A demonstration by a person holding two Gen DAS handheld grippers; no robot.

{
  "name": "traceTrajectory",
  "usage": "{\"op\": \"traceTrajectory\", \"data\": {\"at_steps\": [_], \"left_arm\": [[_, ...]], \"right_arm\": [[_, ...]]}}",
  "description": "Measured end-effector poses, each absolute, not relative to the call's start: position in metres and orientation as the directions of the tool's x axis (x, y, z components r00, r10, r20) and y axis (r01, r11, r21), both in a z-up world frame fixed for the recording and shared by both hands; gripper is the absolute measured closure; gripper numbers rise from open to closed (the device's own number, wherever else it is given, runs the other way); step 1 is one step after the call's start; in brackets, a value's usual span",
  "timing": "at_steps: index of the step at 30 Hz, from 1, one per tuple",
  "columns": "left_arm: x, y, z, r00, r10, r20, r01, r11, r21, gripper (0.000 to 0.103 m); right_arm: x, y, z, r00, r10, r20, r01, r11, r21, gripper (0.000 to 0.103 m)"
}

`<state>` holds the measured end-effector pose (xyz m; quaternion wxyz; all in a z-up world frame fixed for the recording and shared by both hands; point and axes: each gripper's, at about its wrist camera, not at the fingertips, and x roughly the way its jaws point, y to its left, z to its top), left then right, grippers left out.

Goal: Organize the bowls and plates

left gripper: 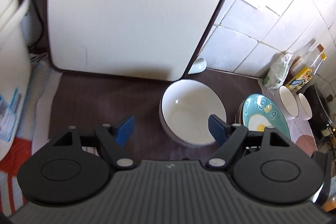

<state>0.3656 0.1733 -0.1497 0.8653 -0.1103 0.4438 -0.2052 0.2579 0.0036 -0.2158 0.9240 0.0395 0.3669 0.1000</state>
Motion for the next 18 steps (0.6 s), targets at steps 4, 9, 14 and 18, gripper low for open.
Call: {"op": "traceTrajectory", "data": {"at_steps": [4,9,14,18], "left_arm": [[0.388,0.167,-0.171,0.485,-0.469,-0.738,0.251,0.883,-0.396,0.029],[0.398,0.159,-0.199,0.46,-0.481,-0.747,0.224,0.876,-0.427,0.043],[0.402,0.153,-0.214,0.444,-0.481,-0.756,0.21,0.876,-0.434,0.051],[0.407,0.156,-0.221,0.431,-0.483,-0.763,0.196,0.875,-0.443,0.071]], "right_arm": [[0.267,0.004,-0.22,0.718,0.192,-0.669,-0.138,0.981,0.132,0.016],[0.279,0.014,-0.228,0.73,0.157,-0.665,-0.143,0.987,0.076,0.014],[0.289,0.02,-0.234,0.742,0.128,-0.658,-0.13,0.99,0.045,0.007],[0.295,0.022,-0.239,0.744,0.124,-0.656,-0.123,0.991,0.047,0.004]]}}
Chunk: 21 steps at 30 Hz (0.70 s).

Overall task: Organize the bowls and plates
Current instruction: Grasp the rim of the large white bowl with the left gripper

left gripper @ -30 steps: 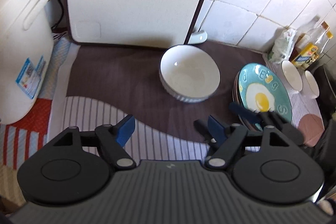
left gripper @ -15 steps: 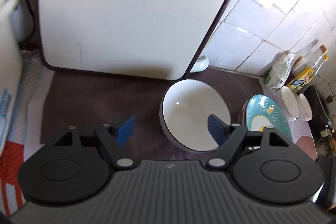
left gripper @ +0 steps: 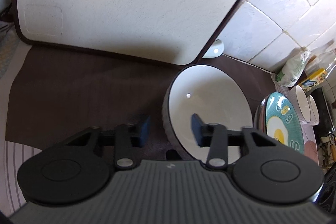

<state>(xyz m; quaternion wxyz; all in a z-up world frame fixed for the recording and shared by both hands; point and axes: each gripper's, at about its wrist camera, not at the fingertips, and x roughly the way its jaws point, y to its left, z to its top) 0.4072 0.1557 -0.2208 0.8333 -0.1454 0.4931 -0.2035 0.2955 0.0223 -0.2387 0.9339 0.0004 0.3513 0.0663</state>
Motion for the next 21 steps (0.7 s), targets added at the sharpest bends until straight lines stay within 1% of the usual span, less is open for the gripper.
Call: {"op": "traceTrajectory", "data": {"at_steps": [1,2,3,4,11,15,21], "left_arm": [[0.408,0.156,-0.222,0.428,-0.485,-0.763,0.196,0.874,-0.445,0.079],[0.409,0.156,-0.223,0.424,-0.484,-0.766,0.198,0.875,-0.442,0.083],[0.411,0.155,-0.224,0.419,-0.482,-0.769,0.198,0.876,-0.44,0.084],[0.41,0.155,-0.224,0.419,-0.485,-0.767,0.197,0.874,-0.445,0.087],[0.406,0.145,-0.219,0.43,-0.453,-0.781,0.221,0.891,-0.396,0.088],[0.398,0.146,-0.211,0.442,-0.434,-0.785,0.209,0.901,-0.38,0.088],[0.385,0.142,-0.188,0.425,-0.391,-0.817,0.233,0.919,-0.319,0.088]], "right_arm": [[0.296,0.022,-0.239,0.747,0.121,-0.653,-0.124,0.991,0.042,0.003],[0.297,0.023,-0.241,0.75,0.117,-0.651,-0.124,0.992,0.035,0.002],[0.298,0.024,-0.242,0.752,0.114,-0.649,-0.123,0.992,0.031,0.002],[0.299,0.024,-0.242,0.755,0.112,-0.646,-0.122,0.992,0.029,0.001],[0.303,0.025,-0.244,0.757,0.102,-0.645,-0.12,0.993,0.016,0.0],[0.301,0.02,-0.24,0.746,0.137,-0.652,-0.13,0.99,0.059,0.0],[0.29,0.017,-0.228,0.738,0.19,-0.648,-0.151,0.982,0.116,0.0]]}}
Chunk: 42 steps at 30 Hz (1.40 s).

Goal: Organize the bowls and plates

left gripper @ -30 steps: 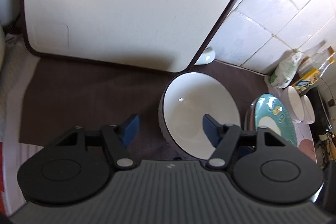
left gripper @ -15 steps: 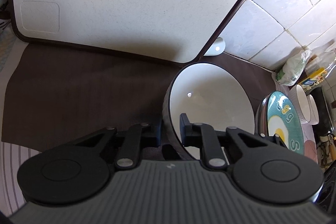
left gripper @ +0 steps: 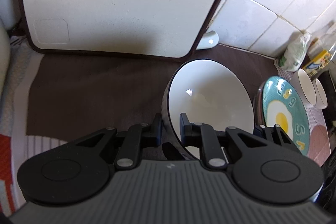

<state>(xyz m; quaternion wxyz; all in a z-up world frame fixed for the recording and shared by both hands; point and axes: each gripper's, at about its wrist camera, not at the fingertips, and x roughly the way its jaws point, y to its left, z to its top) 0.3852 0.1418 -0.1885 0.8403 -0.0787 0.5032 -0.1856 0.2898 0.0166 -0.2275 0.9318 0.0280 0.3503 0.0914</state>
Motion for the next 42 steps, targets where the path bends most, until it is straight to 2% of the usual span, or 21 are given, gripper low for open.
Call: {"op": "traceTrajectory", "data": {"at_steps": [13,26,32,42], "left_arm": [[0.325,0.115,-0.124,0.459,-0.336,-0.822,0.306,0.929,-0.209,0.088],[0.268,0.095,-0.081,0.474,-0.331,-0.816,0.336,0.925,-0.181,0.088],[0.263,0.098,-0.097,0.469,-0.307,-0.828,0.299,0.937,-0.178,0.088],[0.313,0.13,-0.167,0.461,-0.239,-0.854,0.18,0.968,-0.174,0.088]], "right_arm": [[0.243,0.007,-0.166,0.72,0.214,-0.66,-0.138,0.976,0.166,0.0],[0.194,-0.013,-0.117,0.718,0.21,-0.663,-0.155,0.978,0.142,0.0],[0.188,-0.012,-0.126,0.714,0.225,-0.663,-0.196,0.973,0.119,0.0],[0.25,0.018,-0.193,0.686,0.266,-0.678,-0.304,0.95,0.065,0.0]]}}
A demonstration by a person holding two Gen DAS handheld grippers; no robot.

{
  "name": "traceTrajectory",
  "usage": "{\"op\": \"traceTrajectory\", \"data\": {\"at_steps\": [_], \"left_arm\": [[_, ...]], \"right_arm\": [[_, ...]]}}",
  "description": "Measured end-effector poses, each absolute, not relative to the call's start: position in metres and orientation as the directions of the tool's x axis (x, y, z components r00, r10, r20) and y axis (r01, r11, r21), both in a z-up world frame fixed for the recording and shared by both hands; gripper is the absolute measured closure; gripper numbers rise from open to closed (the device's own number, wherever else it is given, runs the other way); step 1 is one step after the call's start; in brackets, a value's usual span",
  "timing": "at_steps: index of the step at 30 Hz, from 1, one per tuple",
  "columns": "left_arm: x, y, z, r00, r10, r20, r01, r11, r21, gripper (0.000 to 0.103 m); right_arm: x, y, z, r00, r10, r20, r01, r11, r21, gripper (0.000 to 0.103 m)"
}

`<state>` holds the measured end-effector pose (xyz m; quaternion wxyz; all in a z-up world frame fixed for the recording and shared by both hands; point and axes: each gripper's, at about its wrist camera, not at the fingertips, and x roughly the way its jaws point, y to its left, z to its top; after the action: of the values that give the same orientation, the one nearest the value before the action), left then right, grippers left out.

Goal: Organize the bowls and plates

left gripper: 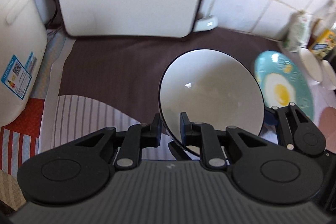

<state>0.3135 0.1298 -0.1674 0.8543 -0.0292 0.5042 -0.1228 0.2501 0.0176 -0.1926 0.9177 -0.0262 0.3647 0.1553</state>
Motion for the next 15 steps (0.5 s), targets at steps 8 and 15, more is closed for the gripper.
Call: {"op": "traceTrajectory", "data": {"at_steps": [8,15], "left_arm": [[0.335,0.144,-0.209,0.379,-0.272,-0.885,0.123,0.962,-0.243,0.087],[0.332,0.141,-0.219,0.359,-0.252,-0.899,0.09,0.968,-0.235,0.082]], "right_arm": [[0.276,0.032,-0.224,0.614,0.268,-0.743,-0.306,0.948,0.089,0.0],[0.271,0.033,-0.235,0.627,0.247,-0.739,-0.33,0.943,0.036,0.0]]}}
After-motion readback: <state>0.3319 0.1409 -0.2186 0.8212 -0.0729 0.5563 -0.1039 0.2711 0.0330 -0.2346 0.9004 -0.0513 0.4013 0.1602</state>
